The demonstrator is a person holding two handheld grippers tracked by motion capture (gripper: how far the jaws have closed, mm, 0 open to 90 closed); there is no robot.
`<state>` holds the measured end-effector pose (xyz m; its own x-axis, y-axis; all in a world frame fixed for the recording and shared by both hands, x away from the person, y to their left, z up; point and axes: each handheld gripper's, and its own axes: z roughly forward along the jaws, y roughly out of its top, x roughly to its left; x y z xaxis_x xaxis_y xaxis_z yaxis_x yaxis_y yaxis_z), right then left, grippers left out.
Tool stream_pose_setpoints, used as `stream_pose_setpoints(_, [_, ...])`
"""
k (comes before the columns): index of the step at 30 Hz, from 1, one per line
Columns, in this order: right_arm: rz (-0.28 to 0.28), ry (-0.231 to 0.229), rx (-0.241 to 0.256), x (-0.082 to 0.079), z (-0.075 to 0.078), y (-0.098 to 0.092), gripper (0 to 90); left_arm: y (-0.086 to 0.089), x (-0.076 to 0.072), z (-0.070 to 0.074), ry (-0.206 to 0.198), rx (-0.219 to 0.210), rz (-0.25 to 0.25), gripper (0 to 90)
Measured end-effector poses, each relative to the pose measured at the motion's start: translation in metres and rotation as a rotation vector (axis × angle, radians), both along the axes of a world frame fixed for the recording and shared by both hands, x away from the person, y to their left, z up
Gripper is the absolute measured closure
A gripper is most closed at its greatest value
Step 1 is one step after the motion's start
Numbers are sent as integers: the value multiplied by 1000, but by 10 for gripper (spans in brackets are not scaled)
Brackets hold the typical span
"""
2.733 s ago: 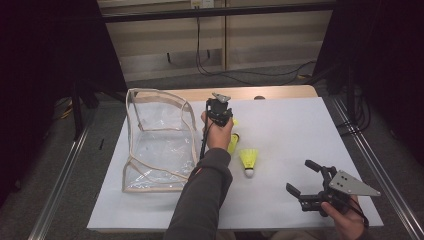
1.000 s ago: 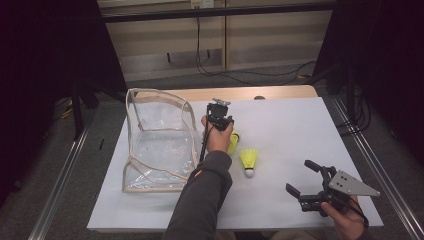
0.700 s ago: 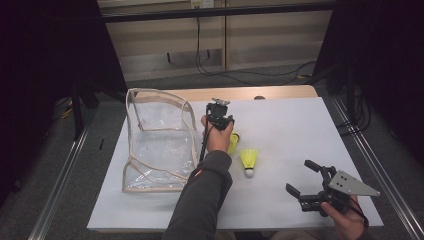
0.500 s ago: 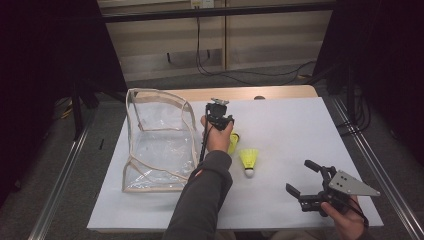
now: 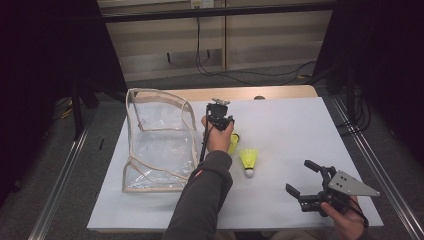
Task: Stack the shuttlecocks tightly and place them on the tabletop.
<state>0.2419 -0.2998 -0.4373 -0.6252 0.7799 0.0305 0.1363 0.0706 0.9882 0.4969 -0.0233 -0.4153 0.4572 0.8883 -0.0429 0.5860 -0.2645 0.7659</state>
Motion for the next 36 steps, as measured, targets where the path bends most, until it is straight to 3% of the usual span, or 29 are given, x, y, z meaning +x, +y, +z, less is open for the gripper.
stream_pose_setpoints(36, [2,0,-3,0,0,0,13,-1,-7,5,10,6,-21,708])
